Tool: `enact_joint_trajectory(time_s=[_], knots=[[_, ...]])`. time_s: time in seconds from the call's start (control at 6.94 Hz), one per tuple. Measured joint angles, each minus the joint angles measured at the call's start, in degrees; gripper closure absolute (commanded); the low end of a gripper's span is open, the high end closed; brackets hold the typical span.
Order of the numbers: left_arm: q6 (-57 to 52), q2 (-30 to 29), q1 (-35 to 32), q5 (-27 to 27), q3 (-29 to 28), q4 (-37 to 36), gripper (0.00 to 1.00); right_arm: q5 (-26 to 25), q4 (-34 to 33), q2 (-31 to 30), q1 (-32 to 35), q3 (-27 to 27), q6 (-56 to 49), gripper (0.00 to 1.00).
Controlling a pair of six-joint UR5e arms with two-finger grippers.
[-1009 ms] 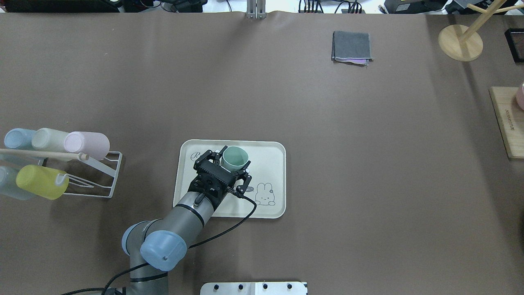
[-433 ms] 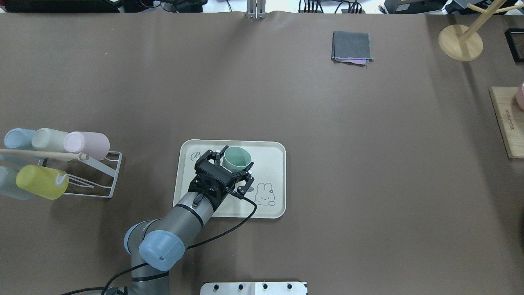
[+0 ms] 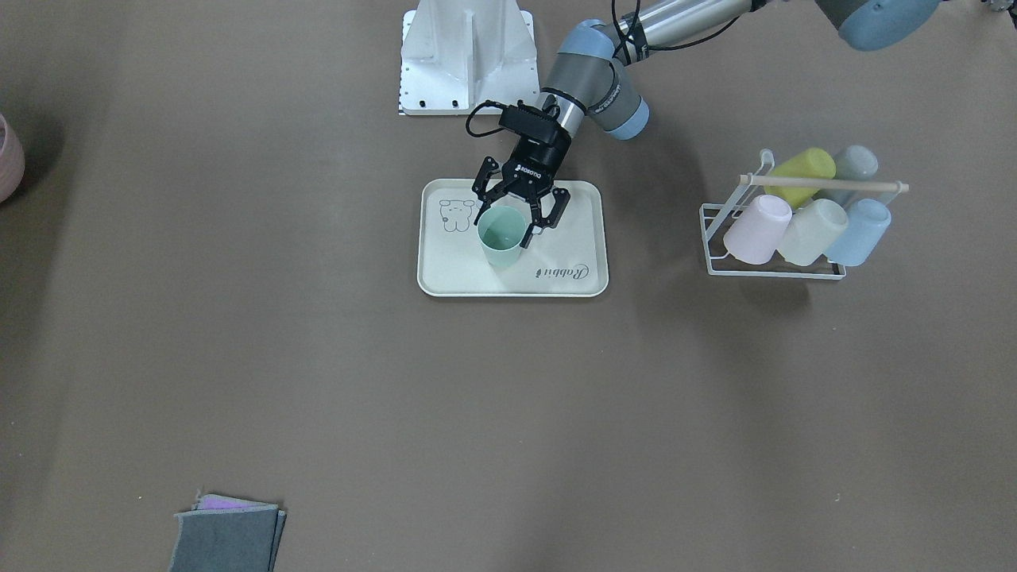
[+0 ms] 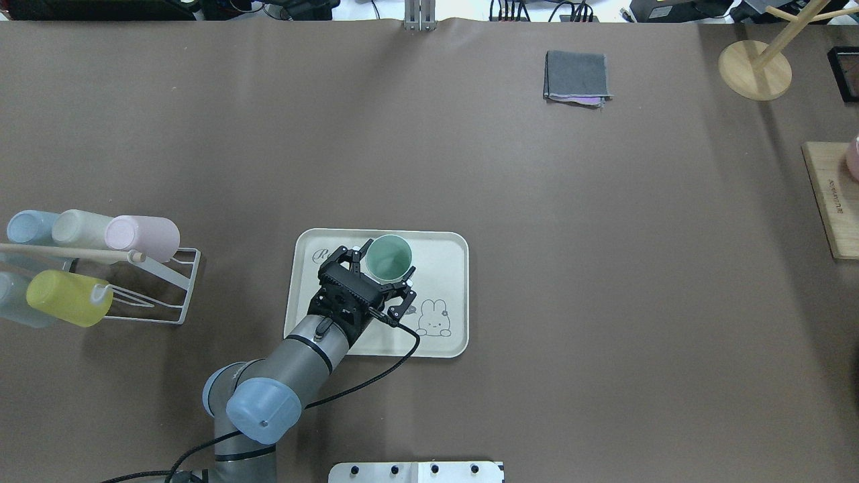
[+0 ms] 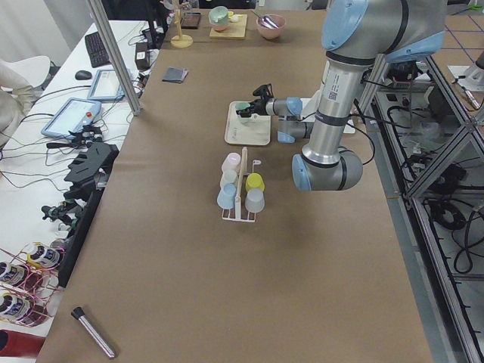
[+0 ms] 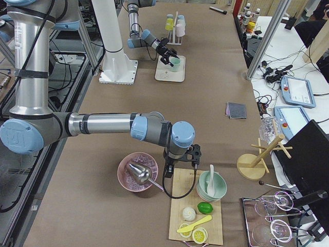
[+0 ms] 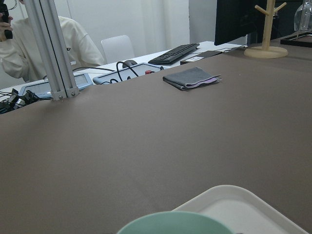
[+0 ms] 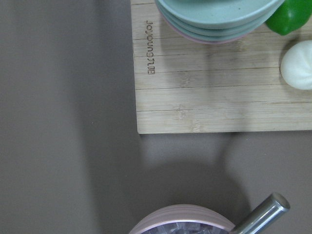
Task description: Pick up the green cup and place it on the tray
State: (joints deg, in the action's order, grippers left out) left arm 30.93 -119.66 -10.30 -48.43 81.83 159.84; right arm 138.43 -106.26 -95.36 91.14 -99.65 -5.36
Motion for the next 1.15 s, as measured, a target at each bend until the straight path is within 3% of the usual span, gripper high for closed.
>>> enact_joint_trajectory(time_s=[0.58,1.15], knots=[[0.0,0.1,0.0,-0.1,0.0,0.6,0.03,0.0,0.0,0.1,0.0,0.1,0.0,0.0],[2.8,0.7,-0.6,-0.2,1.6,1.2,0.02,-0.1,0.0,0.1,0.0,0.0,0.0,0.0]])
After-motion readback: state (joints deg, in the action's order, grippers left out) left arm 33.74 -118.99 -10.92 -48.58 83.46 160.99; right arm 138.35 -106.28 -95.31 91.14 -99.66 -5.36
